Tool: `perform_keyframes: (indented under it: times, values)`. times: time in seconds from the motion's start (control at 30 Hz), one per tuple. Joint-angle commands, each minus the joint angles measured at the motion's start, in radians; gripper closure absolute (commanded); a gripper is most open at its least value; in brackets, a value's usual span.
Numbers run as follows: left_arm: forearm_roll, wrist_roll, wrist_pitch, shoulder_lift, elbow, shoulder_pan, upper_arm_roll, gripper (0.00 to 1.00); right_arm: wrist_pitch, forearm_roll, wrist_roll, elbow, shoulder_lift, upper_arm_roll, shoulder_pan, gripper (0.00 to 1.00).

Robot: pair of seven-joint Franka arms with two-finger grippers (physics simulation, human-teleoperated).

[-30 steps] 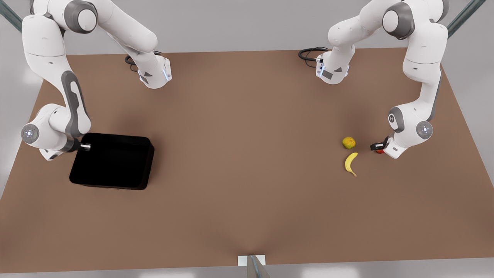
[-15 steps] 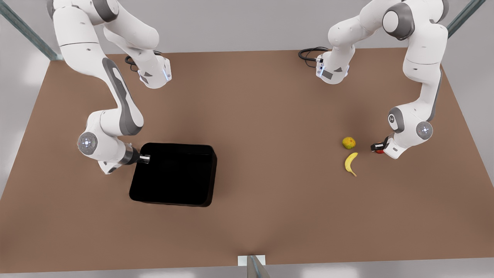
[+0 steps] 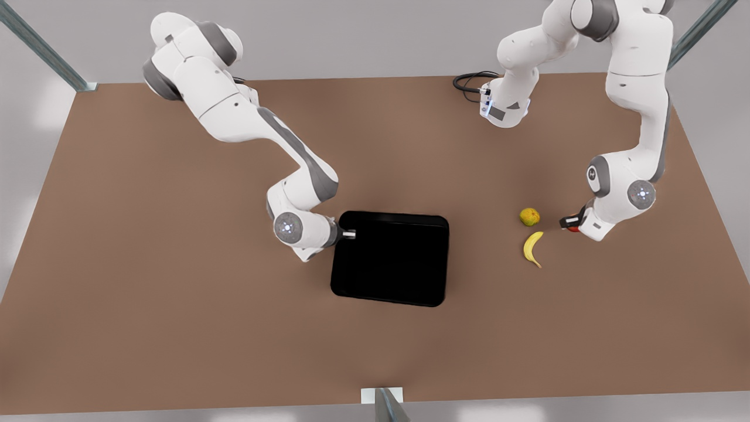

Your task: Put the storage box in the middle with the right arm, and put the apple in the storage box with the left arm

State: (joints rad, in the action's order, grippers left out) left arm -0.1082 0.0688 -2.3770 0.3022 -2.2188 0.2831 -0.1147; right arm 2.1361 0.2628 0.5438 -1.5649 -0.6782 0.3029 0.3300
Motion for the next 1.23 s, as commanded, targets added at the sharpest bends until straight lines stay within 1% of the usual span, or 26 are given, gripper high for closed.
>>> perform_keyframes:
  times: [0.0,0.07,0.1,0.13,0.23,0.3,0.37,0.4,0.47,0.5,0.53,0.57,0.63,0.77,0.8,0.83,0.87,0.9,0.93,0.97,1.0,1.03,1.1,1.13,1.17,1.2]
  values:
    - [0.018,0.02,0.005,-0.005,0.001,-0.005,-0.012,0.33,-0.001,-0.002,0.001,0.0,-0.003,-0.007,0.006,0.79]
    - [0.018,0.184,0.088,-0.015,0.056,-0.022,-0.117,0.33,0.002,-0.002,-0.002,0.034,-0.046,-0.013,0.021,0.79]
    - [0.019,0.275,0.13,-0.014,0.096,-0.065,-0.137,0.33,0.002,-0.002,-0.01,0.037,-0.06,-0.013,0.021,0.47]
    - [0.019,0.377,0.147,-0.002,0.139,-0.085,-0.184,0.33,0.002,-0.005,-0.01,0.045,-0.063,-0.021,0.023,0.0]
    - [0.019,0.66,0.185,0.077,0.297,-0.183,-0.281,0.33,-0.007,-0.013,-0.008,0.043,-0.041,-0.022,-0.006,0.0]
    - [0.018,0.827,0.183,0.142,0.389,-0.239,-0.338,0.33,-0.03,-0.014,-0.004,0.033,0.023,-0.021,-0.054,0.0]
    - [0.006,0.927,0.182,0.248,0.537,-0.305,-0.358,0.33,-0.208,-0.017,-0.005,0.036,0.137,-0.01,-0.173,0.0]
    - [-0.06,1.013,0.182,0.32,0.629,-0.36,-0.358,0.33,-0.292,-0.022,-0.007,0.036,0.209,-0.01,-0.226,0.0]
    - [-0.087,1.094,0.177,0.425,0.758,-0.469,-0.347,0.33,-0.458,-0.066,-0.041,0.032,0.321,-0.008,-0.399,0.0]
    - [-0.087,1.123,0.17,0.466,0.798,-0.518,-0.342,0.33,-0.508,-0.108,-0.128,0.029,0.35,-0.011,-0.476,0.0]
    - [-0.09,1.14,0.168,0.483,0.817,-0.556,-0.31,0.15,-0.535,-0.148,-0.257,0.019,0.373,-0.014,-0.54,0.0]
    - [-0.093,1.14,0.154,0.495,0.818,-0.559,-0.304,0.0,-0.558,-0.224,-0.405,0.0,0.39,-0.025,-0.566,0.0]
    - [-0.093,1.14,0.147,0.503,0.824,-0.568,-0.283,0.0,-0.561,-0.29,-0.438,0.006,0.394,-0.034,-0.598,0.0]
    - [-0.084,1.142,0.154,0.503,0.823,-0.565,-0.281,0.0,-0.573,-0.297,-0.439,0.068,0.378,-0.044,-0.599,0.0]
    - [-0.08,1.14,0.159,0.503,0.823,-0.562,-0.281,0.0,-0.633,-0.284,-0.453,0.111,0.387,-0.198,-0.465,0.0]
    - [-0.08,1.14,0.174,0.486,0.824,-0.556,-0.283,0.0,-0.66,-0.28,-0.486,0.137,0.41,-0.309,-0.341,0.0]
    - [-0.076,1.128,0.277,0.425,0.826,-0.53,-0.283,0.0,-0.659,-0.249,-0.487,0.134,0.419,-0.318,-0.336,0.0]
    - [-0.053,1.07,0.462,0.31,0.824,-0.455,-0.286,0.0,-0.656,-0.246,-0.489,0.135,0.411,-0.314,-0.351,0.0]
    - [0.008,0.779,0.7,0.187,0.821,-0.374,-0.281,0.0,-0.654,-0.246,-0.487,0.135,0.41,-0.314,-0.339,0.0]
    - [0.005,0.413,0.916,0.08,0.823,-0.265,-0.261,0.0,-0.656,-0.246,-0.487,0.135,0.407,-0.312,-0.342,0.0]
    - [0.012,0.211,0.981,0.005,0.808,-0.259,-0.148,0.0,-0.656,-0.244,-0.487,0.137,0.407,-0.312,-0.348,0.0]
    - [0.012,0.138,0.977,-0.031,0.804,-0.223,-0.114,0.0,-0.654,-0.247,-0.489,0.137,0.405,-0.312,-0.348,0.0]
    - [0.015,0.143,0.932,-0.152,0.745,-0.222,-0.109,0.0,-0.651,-0.246,-0.487,0.158,0.382,-0.312,-0.347,0.0]
    - [0.013,0.144,0.929,-0.186,0.722,-0.223,-0.106,0.0,-0.648,-0.247,-0.486,0.163,0.381,-0.312,-0.341,0.0]
    - [0.015,0.144,0.929,-0.201,0.706,-0.231,-0.079,0.0,-0.647,-0.244,-0.484,0.163,0.381,-0.312,-0.351,0.0]
    - [0.024,0.144,0.929,-0.199,0.703,-0.236,-0.075,0.0,-0.647,-0.252,-0.475,0.163,0.382,-0.312,-0.341,0.0]
